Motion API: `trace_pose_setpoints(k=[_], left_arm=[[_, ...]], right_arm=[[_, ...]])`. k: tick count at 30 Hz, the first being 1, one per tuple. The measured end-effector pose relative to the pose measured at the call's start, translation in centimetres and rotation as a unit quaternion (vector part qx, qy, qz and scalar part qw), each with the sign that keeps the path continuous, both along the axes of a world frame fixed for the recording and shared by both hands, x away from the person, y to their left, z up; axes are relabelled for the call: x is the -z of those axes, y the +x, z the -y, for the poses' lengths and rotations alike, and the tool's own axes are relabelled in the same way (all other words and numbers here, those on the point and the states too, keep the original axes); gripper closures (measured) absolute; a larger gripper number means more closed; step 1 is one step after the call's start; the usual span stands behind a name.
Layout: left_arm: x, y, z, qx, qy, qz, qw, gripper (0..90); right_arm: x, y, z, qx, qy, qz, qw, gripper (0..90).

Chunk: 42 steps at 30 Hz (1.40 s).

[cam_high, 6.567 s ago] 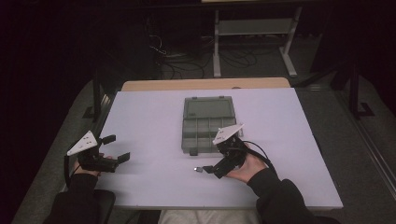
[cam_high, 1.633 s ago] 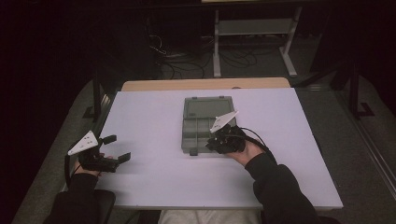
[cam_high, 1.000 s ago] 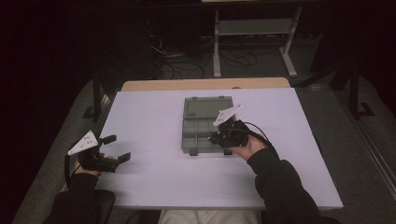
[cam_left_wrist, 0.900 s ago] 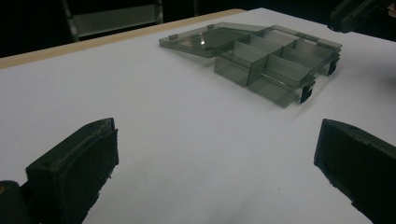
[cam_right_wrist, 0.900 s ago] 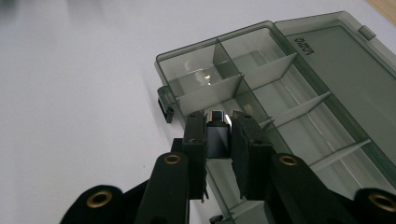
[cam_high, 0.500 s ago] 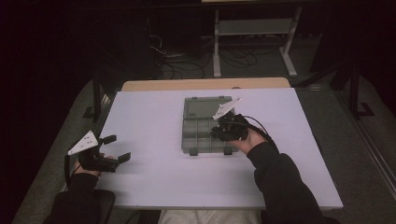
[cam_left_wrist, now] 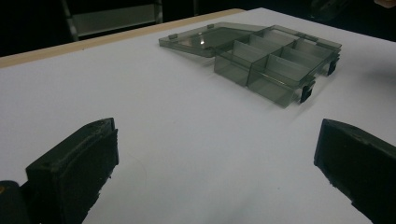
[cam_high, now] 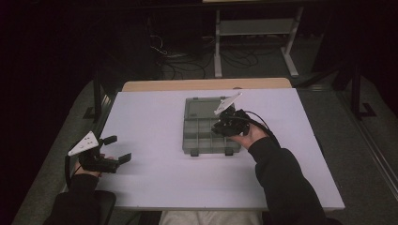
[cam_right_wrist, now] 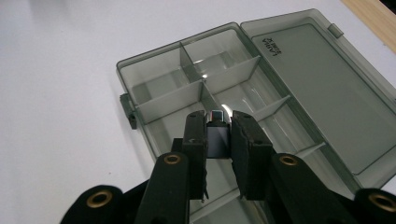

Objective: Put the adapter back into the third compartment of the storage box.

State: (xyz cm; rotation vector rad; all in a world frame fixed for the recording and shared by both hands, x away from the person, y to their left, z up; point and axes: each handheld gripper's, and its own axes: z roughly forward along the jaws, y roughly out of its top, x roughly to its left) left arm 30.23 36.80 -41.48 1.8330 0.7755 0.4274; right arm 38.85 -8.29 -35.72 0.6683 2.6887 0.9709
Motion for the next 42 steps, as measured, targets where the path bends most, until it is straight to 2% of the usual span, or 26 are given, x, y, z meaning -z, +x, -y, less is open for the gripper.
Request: trace_pose_setpoints(k=[23, 31, 42], left_arm=[[0.0, -0.1, 0.0, 0.001, 0.0, -0.001, 1.0, 0.0], [0.0, 0.0, 0.0, 0.002, 0.0, -0.001, 1.0, 0.0], [0.0, 0.0, 0.0, 0.001, 0.0, -0.001, 1.0, 0.0]], right_arm=[[0.4, 3.1, -0.1, 0.023, -0.024, -0.015, 0.9994, 74.7], [0.6, 4.3, -0.4, 0.027, -0.039, -0.023, 0.9986, 74.6], [2.1, 5.6, -0.7, 0.029, -0.053, -0.04, 0.9974, 74.7]])
